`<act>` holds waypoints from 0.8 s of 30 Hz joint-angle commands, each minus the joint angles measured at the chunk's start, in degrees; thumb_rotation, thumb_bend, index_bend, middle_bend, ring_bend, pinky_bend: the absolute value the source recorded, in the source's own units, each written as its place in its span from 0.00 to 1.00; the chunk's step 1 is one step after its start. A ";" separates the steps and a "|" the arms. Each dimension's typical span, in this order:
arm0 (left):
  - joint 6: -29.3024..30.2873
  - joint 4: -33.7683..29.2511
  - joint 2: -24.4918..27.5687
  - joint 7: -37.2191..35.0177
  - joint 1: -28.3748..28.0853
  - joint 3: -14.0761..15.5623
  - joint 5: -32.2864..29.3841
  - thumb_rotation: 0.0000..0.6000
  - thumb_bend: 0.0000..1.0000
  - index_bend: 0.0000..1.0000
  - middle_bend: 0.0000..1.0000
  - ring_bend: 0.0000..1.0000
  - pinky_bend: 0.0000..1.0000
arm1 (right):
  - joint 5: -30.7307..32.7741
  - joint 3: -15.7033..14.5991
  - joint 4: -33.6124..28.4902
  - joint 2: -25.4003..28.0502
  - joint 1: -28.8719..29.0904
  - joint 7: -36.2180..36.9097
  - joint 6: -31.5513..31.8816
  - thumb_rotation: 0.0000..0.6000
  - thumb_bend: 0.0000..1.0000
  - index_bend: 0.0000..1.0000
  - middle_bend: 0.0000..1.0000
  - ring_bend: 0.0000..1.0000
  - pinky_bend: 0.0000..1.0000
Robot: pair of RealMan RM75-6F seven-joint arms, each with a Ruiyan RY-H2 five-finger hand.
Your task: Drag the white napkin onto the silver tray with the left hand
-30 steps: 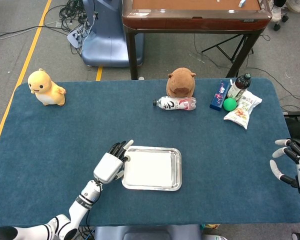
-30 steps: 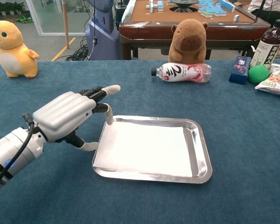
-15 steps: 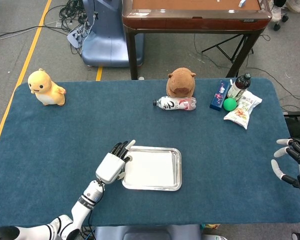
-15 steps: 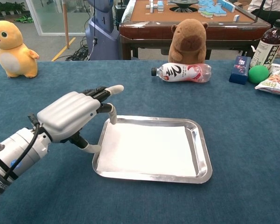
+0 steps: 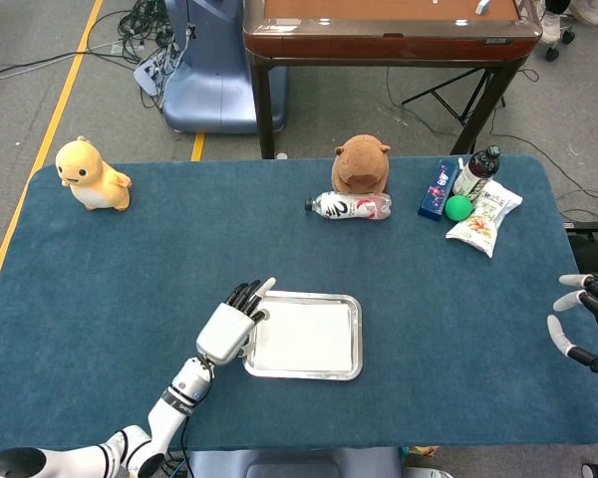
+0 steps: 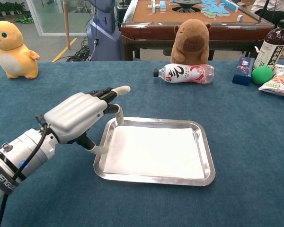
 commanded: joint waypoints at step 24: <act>4.20 -3.70 3.42 7.64 1.40 0.42 1.19 1.00 0.10 0.33 0.05 0.02 0.28 | -0.62 -0.21 0.39 -0.09 0.04 -0.18 -0.32 1.00 0.35 0.54 0.35 0.23 0.46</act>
